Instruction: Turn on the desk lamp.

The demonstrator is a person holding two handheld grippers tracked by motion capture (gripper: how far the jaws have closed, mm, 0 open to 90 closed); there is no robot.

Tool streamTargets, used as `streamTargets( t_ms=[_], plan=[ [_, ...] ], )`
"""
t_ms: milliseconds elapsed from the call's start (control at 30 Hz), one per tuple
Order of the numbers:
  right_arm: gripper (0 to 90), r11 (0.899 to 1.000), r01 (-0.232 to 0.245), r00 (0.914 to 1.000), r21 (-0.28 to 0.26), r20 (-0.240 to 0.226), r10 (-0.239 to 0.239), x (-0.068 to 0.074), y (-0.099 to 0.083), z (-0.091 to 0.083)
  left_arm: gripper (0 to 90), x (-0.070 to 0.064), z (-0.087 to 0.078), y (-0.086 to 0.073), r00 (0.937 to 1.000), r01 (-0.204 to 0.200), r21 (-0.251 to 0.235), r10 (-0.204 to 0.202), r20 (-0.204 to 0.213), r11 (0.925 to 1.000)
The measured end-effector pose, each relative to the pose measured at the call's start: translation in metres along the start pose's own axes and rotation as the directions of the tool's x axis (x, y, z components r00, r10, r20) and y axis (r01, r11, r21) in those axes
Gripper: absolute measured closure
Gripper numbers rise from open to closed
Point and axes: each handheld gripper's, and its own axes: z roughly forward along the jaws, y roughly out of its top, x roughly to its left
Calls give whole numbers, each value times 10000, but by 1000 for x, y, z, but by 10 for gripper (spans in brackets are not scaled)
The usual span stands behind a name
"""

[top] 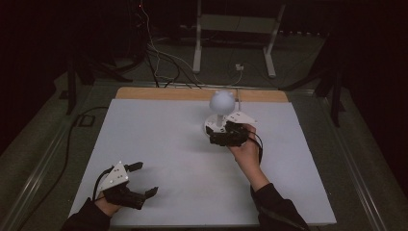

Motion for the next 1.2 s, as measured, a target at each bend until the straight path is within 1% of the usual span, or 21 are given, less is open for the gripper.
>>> streamTargets(
  t_ms=[33,67,133,200,233,267,333,367,433,467,533,567,600,667,700,733,800,833,867,933,1200],
  plan=[
    [51,9997,-230,9997,120,65,229,2,0,5,3,0,0,0,10000,41,-49,-41,26,10000],
    [51,9997,-230,9997,120,65,229,2,0,5,3,1,-1,0,10000,55,-66,-55,7,10000],
    [152,9996,-265,9991,76,335,263,3,1,8,3,1,-1,0,10000,48,-69,-49,-19,10000],
    [156,9995,-298,9988,50,398,296,4,1,9,3,1,-1,0,10000,43,-41,-43,-18,10000],
    [231,9997,-235,9977,106,639,228,5,2,11,3,1,0,0,10000,19,-34,-19,7,10000],
    [231,9997,-235,9977,106,639,228,5,2,11,3,0,0,0,10000,1,-31,-1,5,10000],
    [335,9994,-311,9961,164,827,296,7,4,14,3,0,0,0,10000,16,-39,-16,24,10000],
    [335,9994,-311,9961,164,827,296,7,4,14,3,1,-1,0,10000,8,-34,-8,2,10000],
    [435,9994,-317,9946,171,997,298,9,5,16,3,1,-1,0,10000,27,-41,-27,26,10000],
    [458,9993,-333,9935,172,1096,312,9,5,17,3,1,-1,0,10000,35,-48,-34,10,10000],
    [589,9986,-453,9898,256,1363,414,11,6,20,3,1,-1,0,10000,28,-52,-27,40,10000],
    [629,9986,-408,9891,351,1433,354,12,6,21,3,1,-1,0,10000,29,-49,-29,29,10000],
    [629,9986,-408,9891,351,1433,354,12,6,21,3,1,-1,0,10000,44,-62,-44,38,10000],
    [711,9982,-367,9878,470,1533,291,12,4,24,3,1,-1,0,10000,34,-74,-34,28,10000],
    [776,9975,-415,9864,580,1615,316,13,1,26,3,1,-1,0,10000,58,-71,-57,48,10000],
    [776,9975,-415,9864,580,1615,316,13,1,26,3,1,-1,0,10000,58,-71,-57,48,10000],
    [821,9971,-376,9854,665,1683,260,13,-1,28,3,0,-1,0,10000,20,-45,-20,45,10000],
    [850,9967,-369,9846,726,1732,238,12,-2,29,3,0,-1,0,10000,22,-45,-22,61,10000],
    [899,9961,-329,9811,815,1929,166,11,-4,31,3,0,-1,0,10000,11,-45,-11,68,10000],
    [900,9945,-474,9803,933,1954,284,9,-6,33,3,0,-1,0,10000,0,-25,0,93,10000],
    [900,9898,-439,9802,1353,1972,165,7,-16,41,3,1,0,-1,9999,-9,23,9,101,10000]
  ],
)
